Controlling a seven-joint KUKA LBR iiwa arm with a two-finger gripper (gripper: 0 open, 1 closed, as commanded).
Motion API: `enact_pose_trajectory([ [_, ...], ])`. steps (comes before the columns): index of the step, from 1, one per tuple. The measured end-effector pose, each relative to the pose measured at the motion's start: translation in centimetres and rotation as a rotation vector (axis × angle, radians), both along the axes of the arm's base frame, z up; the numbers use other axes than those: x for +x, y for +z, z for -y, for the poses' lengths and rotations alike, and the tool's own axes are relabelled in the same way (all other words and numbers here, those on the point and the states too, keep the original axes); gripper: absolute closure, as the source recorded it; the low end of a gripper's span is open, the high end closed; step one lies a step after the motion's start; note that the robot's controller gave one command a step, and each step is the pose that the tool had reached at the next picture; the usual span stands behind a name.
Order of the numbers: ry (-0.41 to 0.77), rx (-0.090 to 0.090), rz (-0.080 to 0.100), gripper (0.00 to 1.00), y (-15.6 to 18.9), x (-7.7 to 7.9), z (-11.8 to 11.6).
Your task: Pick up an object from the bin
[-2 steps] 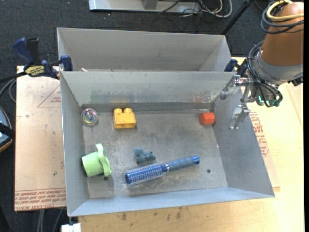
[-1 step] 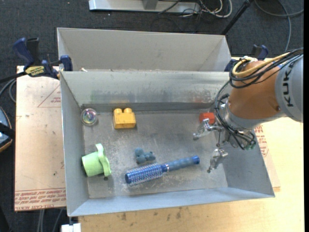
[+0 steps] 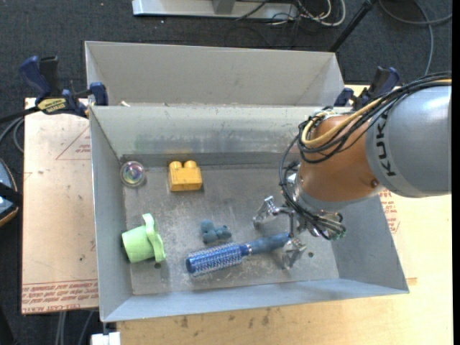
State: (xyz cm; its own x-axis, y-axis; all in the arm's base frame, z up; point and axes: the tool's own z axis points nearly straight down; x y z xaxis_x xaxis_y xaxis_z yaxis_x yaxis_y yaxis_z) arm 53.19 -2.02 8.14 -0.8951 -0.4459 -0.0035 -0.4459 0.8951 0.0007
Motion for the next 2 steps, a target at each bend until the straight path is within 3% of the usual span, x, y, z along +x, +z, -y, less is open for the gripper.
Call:
enact_pose_trajectory([
  [1,-0.001,-0.001,0.002,1.0,0.0,0.1,0.1],
  [2,-0.009,-0.001,0.006,1.0,10.8,-0.3,-1.2],
])
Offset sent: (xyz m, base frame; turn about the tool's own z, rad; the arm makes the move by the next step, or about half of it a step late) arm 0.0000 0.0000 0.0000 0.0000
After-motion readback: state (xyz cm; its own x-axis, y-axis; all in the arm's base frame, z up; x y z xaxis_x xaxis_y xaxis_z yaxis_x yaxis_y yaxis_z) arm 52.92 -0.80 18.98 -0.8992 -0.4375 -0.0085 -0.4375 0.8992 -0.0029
